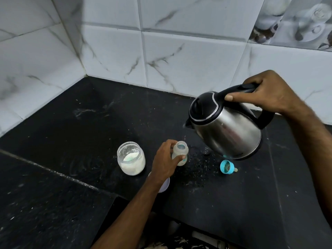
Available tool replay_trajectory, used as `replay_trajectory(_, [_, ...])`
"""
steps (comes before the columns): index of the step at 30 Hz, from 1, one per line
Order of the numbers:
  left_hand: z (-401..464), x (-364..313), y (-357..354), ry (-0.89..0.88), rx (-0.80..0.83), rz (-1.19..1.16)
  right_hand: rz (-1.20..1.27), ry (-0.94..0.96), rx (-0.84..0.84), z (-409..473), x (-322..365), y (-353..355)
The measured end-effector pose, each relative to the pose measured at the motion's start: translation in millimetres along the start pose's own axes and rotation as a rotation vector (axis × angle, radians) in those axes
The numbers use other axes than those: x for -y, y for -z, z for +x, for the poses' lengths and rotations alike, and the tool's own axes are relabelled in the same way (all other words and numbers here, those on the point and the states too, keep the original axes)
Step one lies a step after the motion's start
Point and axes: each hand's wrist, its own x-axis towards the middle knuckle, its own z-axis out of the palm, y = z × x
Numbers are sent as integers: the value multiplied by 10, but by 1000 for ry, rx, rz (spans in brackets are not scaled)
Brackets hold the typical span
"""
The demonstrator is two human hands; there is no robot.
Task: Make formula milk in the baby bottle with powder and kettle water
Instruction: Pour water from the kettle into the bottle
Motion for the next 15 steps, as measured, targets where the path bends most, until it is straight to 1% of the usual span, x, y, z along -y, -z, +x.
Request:
replay_trajectory(3, [-5,-6,-2,-7,-8,-9,97,-11,-104,64,-5,84])
replay_trajectory(7, [-13,-3,-5,-9,-11,-7,210,-13,-199,161,-20,52])
replay_trajectory(15, [-42,-21,-3,-15,-24,-40,450,-102,-343,332,-234,-604])
